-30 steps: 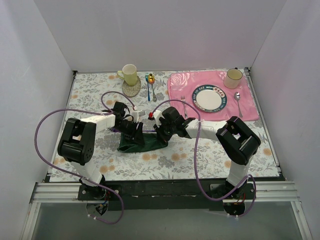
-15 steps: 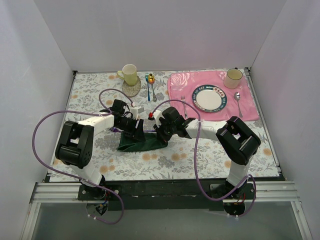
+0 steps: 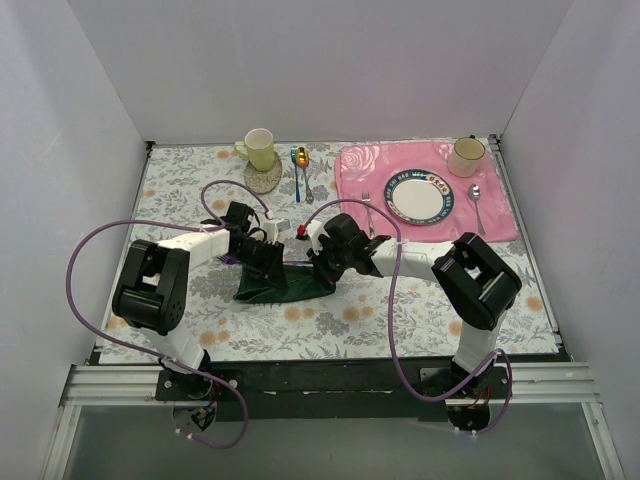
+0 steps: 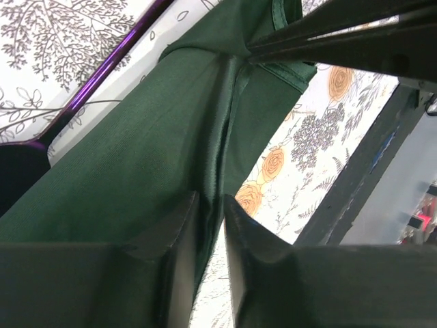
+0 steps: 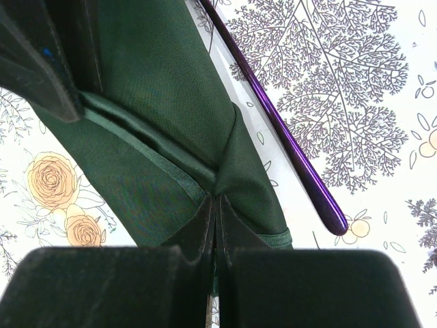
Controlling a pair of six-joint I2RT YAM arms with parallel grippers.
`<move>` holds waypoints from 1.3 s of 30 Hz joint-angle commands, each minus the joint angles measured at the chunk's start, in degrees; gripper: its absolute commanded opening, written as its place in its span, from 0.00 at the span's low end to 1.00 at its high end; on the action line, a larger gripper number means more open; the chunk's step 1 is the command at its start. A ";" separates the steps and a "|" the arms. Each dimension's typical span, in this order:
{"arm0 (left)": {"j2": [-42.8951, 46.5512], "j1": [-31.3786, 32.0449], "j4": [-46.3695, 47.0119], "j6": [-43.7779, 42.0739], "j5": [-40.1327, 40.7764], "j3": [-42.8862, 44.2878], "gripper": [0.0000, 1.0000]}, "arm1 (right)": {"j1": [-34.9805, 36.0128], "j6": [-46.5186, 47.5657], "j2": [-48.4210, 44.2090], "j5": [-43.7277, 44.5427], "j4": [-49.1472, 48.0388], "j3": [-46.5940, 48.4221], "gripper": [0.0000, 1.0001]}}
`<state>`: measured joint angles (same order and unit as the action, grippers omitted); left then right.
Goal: Fold the napkin into a case and place the utensils inside
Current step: Stuff the top corner of the smaller-rectangle-folded napkin at the center of the board.
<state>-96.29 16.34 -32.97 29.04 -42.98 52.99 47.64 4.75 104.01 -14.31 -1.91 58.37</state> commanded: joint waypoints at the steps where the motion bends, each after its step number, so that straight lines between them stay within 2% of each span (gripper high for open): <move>1: -0.74 0.62 0.36 0.05 -2.63 2.11 0.13 | -0.09 1.05 -0.91 -0.55 0.07 -0.62 0.01; 3: -0.48 0.97 0.98 0.32 -2.63 2.64 0.04 | 0.00 1.40 -1.26 -0.90 -0.11 -0.71 0.01; 5: -0.56 1.15 1.07 0.67 -2.55 3.52 0.00 | 0.00 1.57 -1.88 -1.34 -0.46 -0.89 0.01; 17: -4.69 1.33 0.28 0.15 -2.55 8.53 0.00 | 0.00 2.80 -4.16 -2.39 -0.72 -1.50 0.01; 28: -10.84 1.33 2.47 0.14 -0.97 9.41 0.00 | -0.09 2.98 -3.64 -2.40 -0.46 -0.45 0.01; 39: -13.66 1.33 1.24 0.85 2.29 8.36 0.00 | 0.00 -0.36 -6.88 0.59 4.28 3.33 0.01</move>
<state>-108.14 17.37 -31.90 30.79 -45.12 61.39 47.64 6.11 100.84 -14.50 1.19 58.28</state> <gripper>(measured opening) 0.021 0.020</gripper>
